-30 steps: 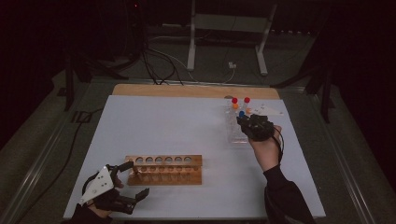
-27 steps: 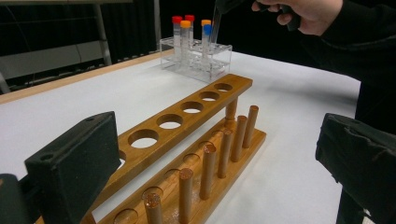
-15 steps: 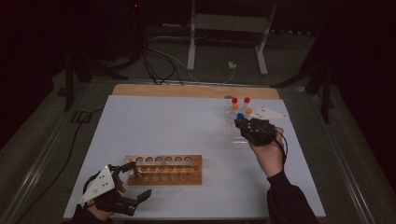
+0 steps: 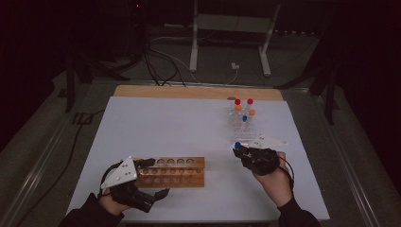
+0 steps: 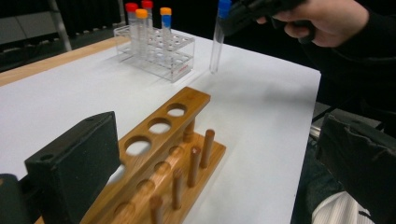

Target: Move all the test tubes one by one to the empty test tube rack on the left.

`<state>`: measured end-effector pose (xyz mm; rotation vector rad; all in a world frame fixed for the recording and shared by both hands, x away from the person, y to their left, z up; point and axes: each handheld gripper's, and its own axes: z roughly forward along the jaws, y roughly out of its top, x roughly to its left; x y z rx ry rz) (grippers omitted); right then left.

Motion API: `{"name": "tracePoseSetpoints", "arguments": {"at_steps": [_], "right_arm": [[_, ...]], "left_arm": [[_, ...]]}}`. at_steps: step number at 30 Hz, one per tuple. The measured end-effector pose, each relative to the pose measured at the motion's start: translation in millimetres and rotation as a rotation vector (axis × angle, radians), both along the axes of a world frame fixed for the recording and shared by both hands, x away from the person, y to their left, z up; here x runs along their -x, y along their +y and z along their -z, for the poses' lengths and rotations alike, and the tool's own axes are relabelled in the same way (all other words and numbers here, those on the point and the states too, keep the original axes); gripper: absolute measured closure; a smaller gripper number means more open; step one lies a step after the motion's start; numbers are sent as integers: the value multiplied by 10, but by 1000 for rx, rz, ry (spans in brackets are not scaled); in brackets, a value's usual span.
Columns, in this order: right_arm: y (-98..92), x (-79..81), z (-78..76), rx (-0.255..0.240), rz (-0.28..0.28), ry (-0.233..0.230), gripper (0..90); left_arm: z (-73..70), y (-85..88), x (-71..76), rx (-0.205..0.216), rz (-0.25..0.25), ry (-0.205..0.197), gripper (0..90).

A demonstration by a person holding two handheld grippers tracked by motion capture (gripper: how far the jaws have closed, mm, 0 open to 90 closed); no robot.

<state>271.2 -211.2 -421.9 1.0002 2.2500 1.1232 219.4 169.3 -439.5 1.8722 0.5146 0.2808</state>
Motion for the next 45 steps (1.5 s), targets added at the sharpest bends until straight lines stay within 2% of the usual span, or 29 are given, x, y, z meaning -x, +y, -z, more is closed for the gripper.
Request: {"name": "tracePoseSetpoints", "arguments": {"at_steps": [4, 12, 24, 33, 34, 35, 36, 37, 38, 40, 42, 45], "right_arm": [[26, 85, 29, 7, -24, 12, 764], [116, 226, 34, 5, -86, 21, 764], [217, 301, -4, -4, -139, 20, 764], [263, 369, -58, -14, -175, 12, 764], [267, 378, -60, -15, -180, 10, 764], [267, 378, -60, -15, -180, 10, 764], [272, 384, -62, -14, -186, 8, 764], [272, 384, -62, -14, -186, 8, 764], [279, 389, -63, -15, -188, 8, 764], [281, 389, -63, -16, -189, 9, 764], [287, 389, -61, -16, -193, 10, 764], [288, 391, -62, -17, -193, 11, 764]], "left_arm": [[-78, -139, -71, 13, 47, 4, 6], [-224, -509, -237, 18, 132, -16, 22], [-320, -974, -421, 10, 191, -23, 85], [-274, -1227, -487, 28, 211, -24, 233], [-271, -1245, -492, 27, 210, -26, 306], [-268, -1259, -495, 25, 212, -31, 306], [-264, -1275, -504, 24, 214, -32, 371], [-262, -1282, -510, 25, 215, -35, 371], [-258, -1294, -519, 30, 214, -34, 436], [-257, -1313, -534, 28, 214, -33, 450], [-253, -1343, -540, 17, 221, -37, 524], [-242, -1376, -538, 2, 224, -42, 588]]}}
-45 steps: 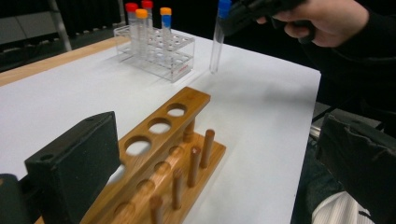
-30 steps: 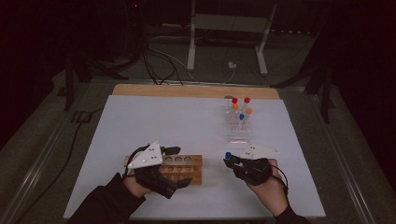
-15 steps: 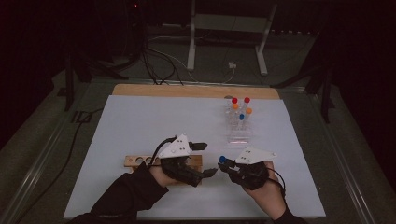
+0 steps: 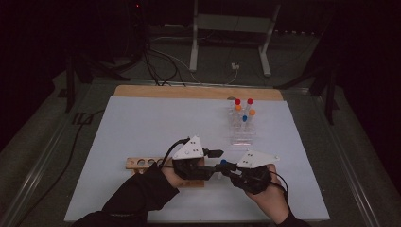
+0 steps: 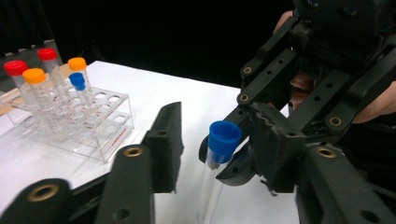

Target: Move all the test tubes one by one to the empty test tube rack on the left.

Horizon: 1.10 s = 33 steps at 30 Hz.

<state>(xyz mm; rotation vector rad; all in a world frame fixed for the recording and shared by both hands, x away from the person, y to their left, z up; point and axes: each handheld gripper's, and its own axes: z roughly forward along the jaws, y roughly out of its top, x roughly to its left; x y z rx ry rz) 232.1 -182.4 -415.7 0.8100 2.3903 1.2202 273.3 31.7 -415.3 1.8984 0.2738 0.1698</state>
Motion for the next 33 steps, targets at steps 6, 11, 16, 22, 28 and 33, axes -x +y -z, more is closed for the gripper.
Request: {"name": "tracePoseSetpoints", "arguments": {"at_steps": [6, 11, 16, 22, 28, 33], "right_arm": [[-5, -4, 0, 2, 2, -3, 764], [-17, -13, 5, 1, 8, 0, 764], [-28, -18, 3, -8, 11, 1, 764], [-66, -8, -32, -72, 18, -17, 609], [-97, 1, -62, -85, 54, -46, 425], [-137, 0, -83, -131, 97, -74, 225]], "left_arm": [[11, -24, -11, -11, 3, 2, 689], [9, -43, -10, -22, 9, -3, 760], [-3, -51, -3, -22, 2, -22, 773], [-78, -19, -6, -6, -21, -52, 779], [-184, 99, -50, -4, -59, -69, 779], [-287, 227, -68, 1, -93, -93, 779]]}}
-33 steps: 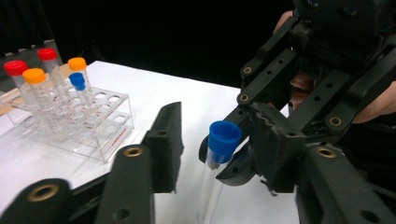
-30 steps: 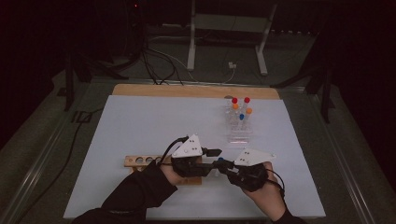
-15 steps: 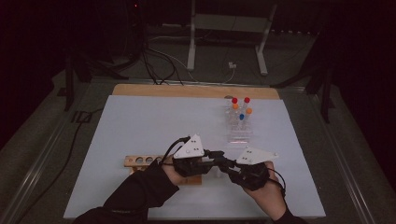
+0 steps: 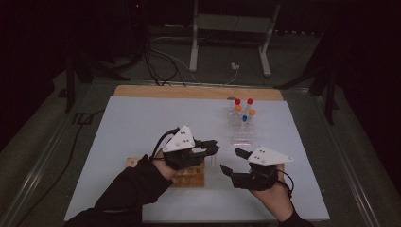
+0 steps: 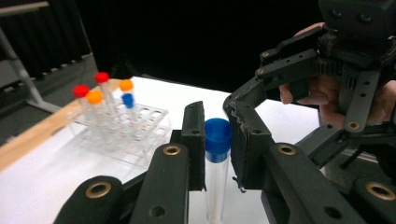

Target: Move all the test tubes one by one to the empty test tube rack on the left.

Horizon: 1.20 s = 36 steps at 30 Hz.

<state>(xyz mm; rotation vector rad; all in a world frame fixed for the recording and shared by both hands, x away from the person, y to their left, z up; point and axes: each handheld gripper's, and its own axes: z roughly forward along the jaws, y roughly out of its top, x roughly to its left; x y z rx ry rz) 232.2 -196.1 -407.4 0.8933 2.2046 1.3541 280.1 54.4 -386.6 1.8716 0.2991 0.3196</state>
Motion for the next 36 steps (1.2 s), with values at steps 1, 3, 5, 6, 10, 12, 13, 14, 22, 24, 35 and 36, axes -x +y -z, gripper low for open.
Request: {"name": "tracePoseSetpoints", "arguments": {"at_steps": [1, 3, 5, 6, 10, 12, 13, 14, 22, 24, 35, 36], "right_arm": [[0, 0, 0, 0, 0, 0, 225], [1, -3, -3, 3, 19, -6, 158], [1, -7, -1, -2, 26, -8, 115], [0, -10, 1, -3, 33, -10, 94], [-12, -30, 5, -16, 56, -10, 11], [-15, -33, 4, -18, 59, -10, 11], [-23, -36, 3, -23, 55, -12, 0], [-23, -36, 3, -23, 55, -12, 0], [-47, -33, 8, -26, 50, -18, 0], [-47, -33, 11, -24, 54, -19, 0], [-36, -33, 58, -14, 47, -7, 0], [-37, -33, 60, -16, 45, -5, 0]], "left_arm": [[-21, 26, 3, 0, -7, -4, 779], [-56, 79, 6, -3, -19, -13, 779], [-89, 144, 2, -3, -35, -21, 779], [-107, 179, -2, -2, -43, -22, 779], [-160, 319, -6, -4, -75, -38, 779], [-167, 376, -10, 0, -85, -34, 779], [-162, 398, -11, -1, -91, -33, 779], [-155, 419, -12, -6, -97, -35, 779], [-36, 560, -24, -10, -121, -13, 779], [10, 565, -21, -15, -121, -6, 779], [329, 555, -29, -21, -135, 36, 779], [359, 546, -27, -23, -134, 39, 779]]}}
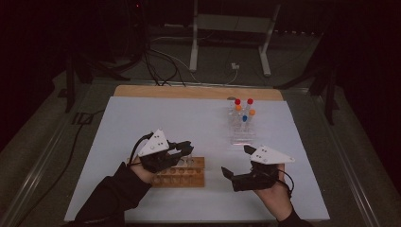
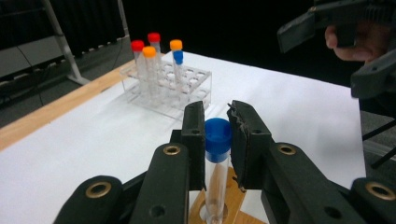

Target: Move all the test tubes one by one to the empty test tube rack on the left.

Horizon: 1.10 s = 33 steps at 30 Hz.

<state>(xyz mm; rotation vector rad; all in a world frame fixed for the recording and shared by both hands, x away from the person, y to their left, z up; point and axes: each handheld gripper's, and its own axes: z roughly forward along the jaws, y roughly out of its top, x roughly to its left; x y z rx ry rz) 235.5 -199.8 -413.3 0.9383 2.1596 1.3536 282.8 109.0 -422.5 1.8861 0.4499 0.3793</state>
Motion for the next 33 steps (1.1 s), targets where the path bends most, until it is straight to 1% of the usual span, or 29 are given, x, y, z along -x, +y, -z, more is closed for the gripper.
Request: {"name": "tracePoseSetpoints", "arguments": {"at_steps": [6, 7, 11, 14, 18, 19, 23, 27, 28, 31, 33], "right_arm": [[11, -3, 21, 8, -9, 4, 0], [15, -3, 24, 8, -11, 4, 0], [10, -6, 27, 5, -16, 10, 0], [6, -8, 29, 4, -18, 13, 0], [5, -3, 30, 7, -23, 14, 0], [4, -3, 30, 10, -23, 15, 0], [1, -1, 30, 10, -23, 15, 0], [2, -1, 29, 12, -27, 16, 0], [2, -1, 29, 11, -28, 15, 0], [-5, -3, 23, 2, -23, 13, 0], [-12, -5, 17, -5, -26, 13, 0]], "left_arm": [[160, -33, 12, -14, -5, 20, 779], [181, -36, 12, -21, -6, 21, 778], [248, -36, 10, -29, -9, 33, 778], [284, -47, 12, -40, -9, 33, 778], [325, -49, 17, -47, -13, 37, 777], [336, -49, 19, -43, -14, 39, 777], [362, -52, 19, -56, -16, 46, 777], [375, -52, 11, -54, -10, 47, 776], [373, -54, 6, -53, -7, 55, 775], [370, -48, -7, -55, 3, 60, 769], [371, -48, -18, -53, 16, 79, 749]]}}
